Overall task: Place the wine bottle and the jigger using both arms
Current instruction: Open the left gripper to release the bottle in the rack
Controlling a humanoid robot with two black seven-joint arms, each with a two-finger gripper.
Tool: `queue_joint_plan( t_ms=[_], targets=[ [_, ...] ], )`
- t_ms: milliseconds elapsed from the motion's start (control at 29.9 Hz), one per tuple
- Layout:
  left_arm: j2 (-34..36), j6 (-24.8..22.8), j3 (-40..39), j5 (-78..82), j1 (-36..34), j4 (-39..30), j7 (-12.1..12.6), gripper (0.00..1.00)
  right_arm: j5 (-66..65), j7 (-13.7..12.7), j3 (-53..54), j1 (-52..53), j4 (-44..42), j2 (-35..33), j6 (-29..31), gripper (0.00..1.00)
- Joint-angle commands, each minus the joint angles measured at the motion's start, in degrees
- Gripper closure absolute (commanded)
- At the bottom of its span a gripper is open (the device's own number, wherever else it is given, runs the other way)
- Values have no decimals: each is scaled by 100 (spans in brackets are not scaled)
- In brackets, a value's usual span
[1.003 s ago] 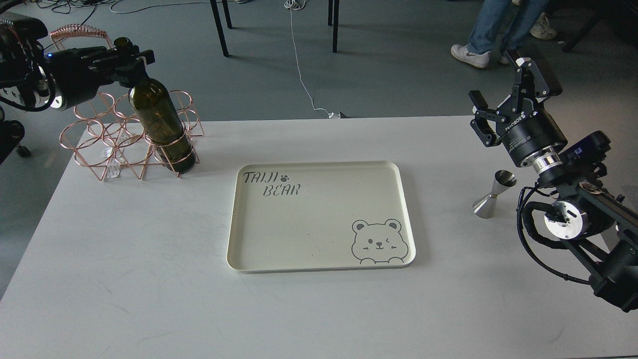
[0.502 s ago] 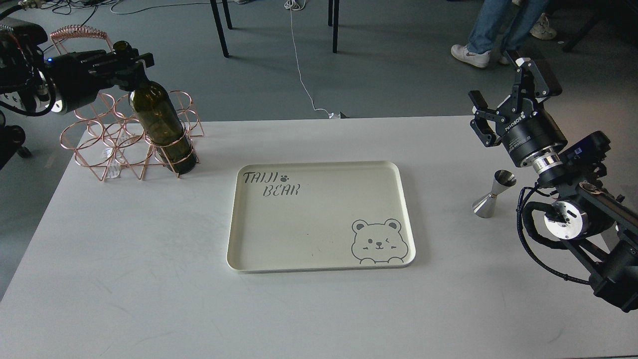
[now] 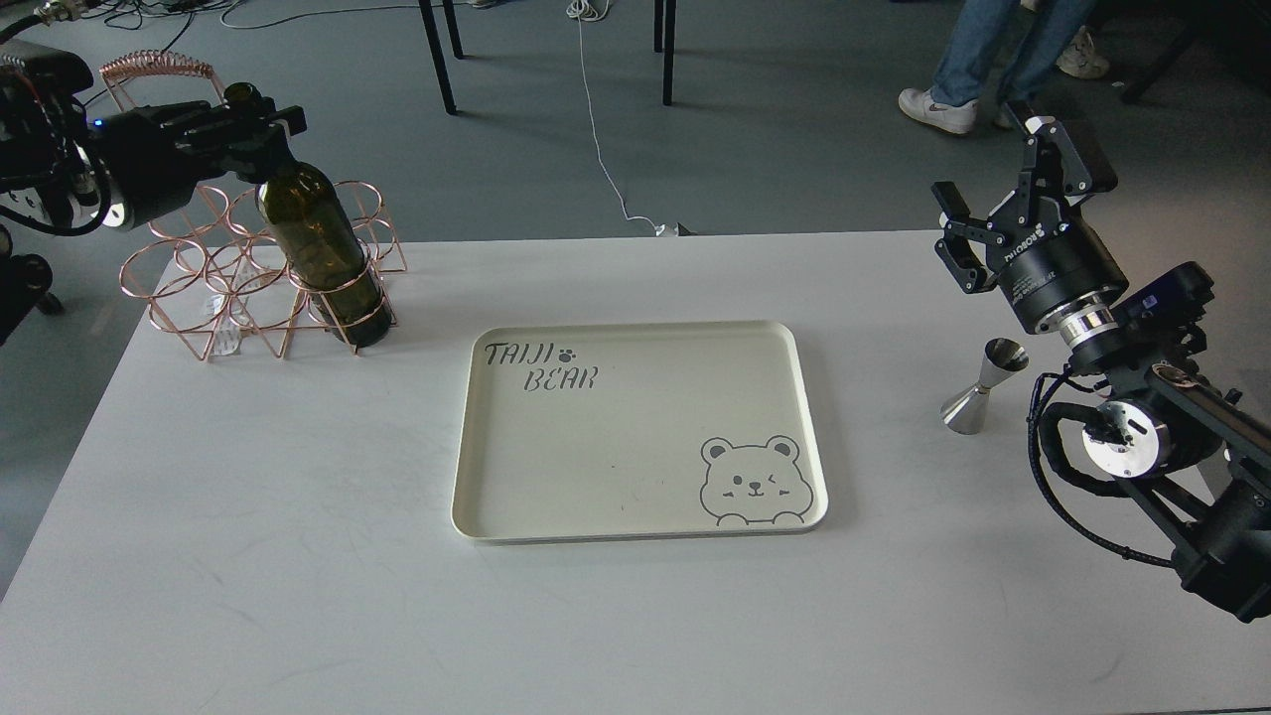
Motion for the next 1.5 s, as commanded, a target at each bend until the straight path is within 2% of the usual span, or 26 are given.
queue_joint_plan(
  t_ms=[0,67,334,368,502,535,635,702,736,769,803,836,869,1070,1170,1204,1237,1271,1304,1338,1371,1471],
  targets=[
    [0,47,-3,-33,-7,0,2,26,0,0,7,0,7,-2,-3,1],
    [0,109,-3,-33,-7,0,2,24,0,0,7,0,7,-2,-3,1],
    [17,109,6,-33,-16,0,2,28,0,0,-2,0,7,-2,-3,1],
    [18,100,15,-24,-16,0,2,36,0,0,-2,0,7,-2,-3,1],
    [44,74,15,-6,-25,0,2,82,-9,0,-2,0,7,-2,-3,1],
    [53,74,23,2,-25,0,2,89,0,0,-2,0,7,-2,-3,1],
    [62,47,15,2,-34,0,2,94,0,0,-2,0,7,-2,6,1],
    [53,56,15,-6,-42,0,2,92,0,0,-2,0,7,-2,-3,1],
    [53,65,15,-6,-51,0,2,88,0,0,-2,0,7,-2,-3,1],
    [44,65,15,-6,-60,9,2,76,0,0,-2,0,7,-11,-3,1],
    [44,65,15,-15,-69,9,2,58,0,0,-2,0,7,-11,-3,1],
    [35,65,15,-24,-69,9,2,34,0,0,-2,0,7,-11,-3,1],
    [35,65,15,-24,-69,9,2,24,0,0,-2,0,7,-11,-3,1],
    [35,74,6,-24,-86,9,2,17,0,0,-2,0,7,-11,-3,1],
    [35,74,6,-33,-86,9,2,18,0,0,-2,0,7,-11,-3,1],
    [35,74,15,-33,-86,9,2,24,0,0,-2,0,7,-11,-3,1],
    [35,65,15,-24,-86,9,2,38,0,0,-2,0,7,-11,-3,1],
    [44,65,15,-15,-86,9,2,62,0,0,-2,0,7,-11,-3,1],
    [35,74,15,-7,-86,9,2,79,0,0,-2,0,7,-11,-3,1],
    [44,82,15,-6,-95,9,2,78,0,0,-2,0,7,-11,-3,1],
    [44,83,6,-6,-104,9,2,72,0,0,-2,0,7,-11,-3,1],
    [53,83,6,-15,-122,9,2,41,0,0,-2,0,7,-11,-3,1]
  ],
)
